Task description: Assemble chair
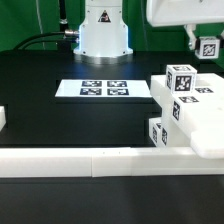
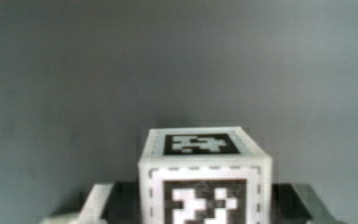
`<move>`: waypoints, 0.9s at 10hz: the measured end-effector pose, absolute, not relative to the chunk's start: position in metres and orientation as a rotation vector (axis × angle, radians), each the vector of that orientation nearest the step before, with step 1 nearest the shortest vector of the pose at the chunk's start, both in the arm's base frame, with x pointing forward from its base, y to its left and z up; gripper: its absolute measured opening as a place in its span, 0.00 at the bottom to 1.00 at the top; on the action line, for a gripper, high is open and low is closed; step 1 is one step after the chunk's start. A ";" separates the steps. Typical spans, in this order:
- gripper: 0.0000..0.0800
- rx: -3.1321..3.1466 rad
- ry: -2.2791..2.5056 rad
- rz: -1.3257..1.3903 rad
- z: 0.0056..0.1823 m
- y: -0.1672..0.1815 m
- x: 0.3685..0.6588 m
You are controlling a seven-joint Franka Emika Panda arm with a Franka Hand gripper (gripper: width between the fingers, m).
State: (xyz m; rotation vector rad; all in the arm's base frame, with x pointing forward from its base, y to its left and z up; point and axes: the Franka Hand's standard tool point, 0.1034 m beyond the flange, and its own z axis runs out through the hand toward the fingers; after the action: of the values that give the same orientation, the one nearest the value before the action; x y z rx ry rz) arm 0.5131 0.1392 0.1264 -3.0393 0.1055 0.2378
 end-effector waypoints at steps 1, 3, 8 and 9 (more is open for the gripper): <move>0.36 -3.040 0.107 0.247 0.124 0.138 0.510; 0.36 -3.027 0.025 0.229 0.139 0.134 0.537; 0.36 -3.019 -0.017 0.155 0.159 0.142 0.608; 0.36 -3.020 -0.017 0.156 0.158 0.142 0.608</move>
Offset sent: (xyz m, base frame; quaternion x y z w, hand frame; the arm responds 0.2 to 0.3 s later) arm 0.1000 0.0040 0.0513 0.0216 0.0155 -0.0909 0.9955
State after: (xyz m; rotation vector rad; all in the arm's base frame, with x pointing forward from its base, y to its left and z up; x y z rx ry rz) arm 0.6081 0.1423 0.1584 -3.0197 -0.0166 0.1561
